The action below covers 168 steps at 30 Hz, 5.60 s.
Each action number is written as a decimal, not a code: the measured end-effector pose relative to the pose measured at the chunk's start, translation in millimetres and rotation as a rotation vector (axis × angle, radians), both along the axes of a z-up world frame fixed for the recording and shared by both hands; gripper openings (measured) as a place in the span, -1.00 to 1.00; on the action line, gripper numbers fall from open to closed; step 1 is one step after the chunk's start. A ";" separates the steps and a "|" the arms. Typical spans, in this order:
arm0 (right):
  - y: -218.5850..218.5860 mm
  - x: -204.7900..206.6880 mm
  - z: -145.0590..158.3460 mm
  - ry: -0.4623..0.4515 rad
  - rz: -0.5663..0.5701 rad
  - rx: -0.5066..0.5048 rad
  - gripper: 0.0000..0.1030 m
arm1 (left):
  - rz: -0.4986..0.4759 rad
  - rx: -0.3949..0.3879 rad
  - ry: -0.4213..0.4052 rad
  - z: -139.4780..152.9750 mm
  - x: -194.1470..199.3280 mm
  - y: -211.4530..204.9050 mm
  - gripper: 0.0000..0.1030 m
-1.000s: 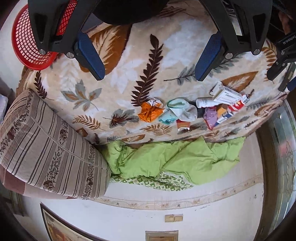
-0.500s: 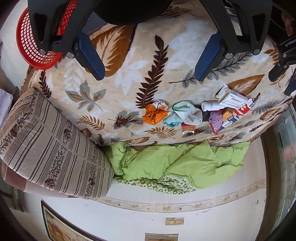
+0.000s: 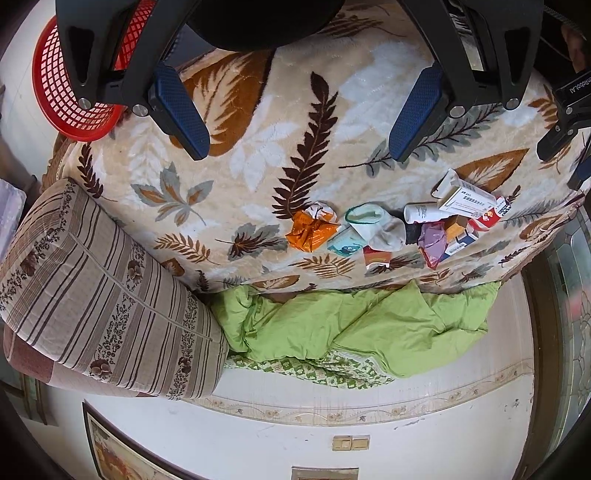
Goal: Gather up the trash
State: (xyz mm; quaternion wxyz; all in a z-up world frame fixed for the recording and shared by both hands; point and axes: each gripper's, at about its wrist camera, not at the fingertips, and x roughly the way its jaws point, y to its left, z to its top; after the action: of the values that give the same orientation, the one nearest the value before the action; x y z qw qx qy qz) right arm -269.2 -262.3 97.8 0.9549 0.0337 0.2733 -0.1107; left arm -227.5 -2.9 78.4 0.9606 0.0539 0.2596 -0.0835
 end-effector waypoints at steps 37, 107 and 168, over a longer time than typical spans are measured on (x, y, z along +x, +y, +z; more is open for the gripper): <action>-35.2 72.4 -5.6 0.093 0.053 0.322 0.74 | 0.020 -0.182 0.226 -7.5 51.6 16.8 0.67; -217.4 -101.4 37.0 -0.082 -0.235 0.468 -0.09 | -0.835 -0.309 0.374 75.2 10.6 -247.8 -0.76; -4.6 142.3 -6.5 0.190 0.199 0.357 0.52 | 0.037 -0.286 0.295 -1.6 142.3 61.2 0.39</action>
State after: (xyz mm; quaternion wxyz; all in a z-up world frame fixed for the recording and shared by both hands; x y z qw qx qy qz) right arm -126.9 -266.9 91.3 0.9101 0.1643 0.3792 0.0314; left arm -85.3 58.3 76.9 0.9114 -0.1008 0.3840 -0.1087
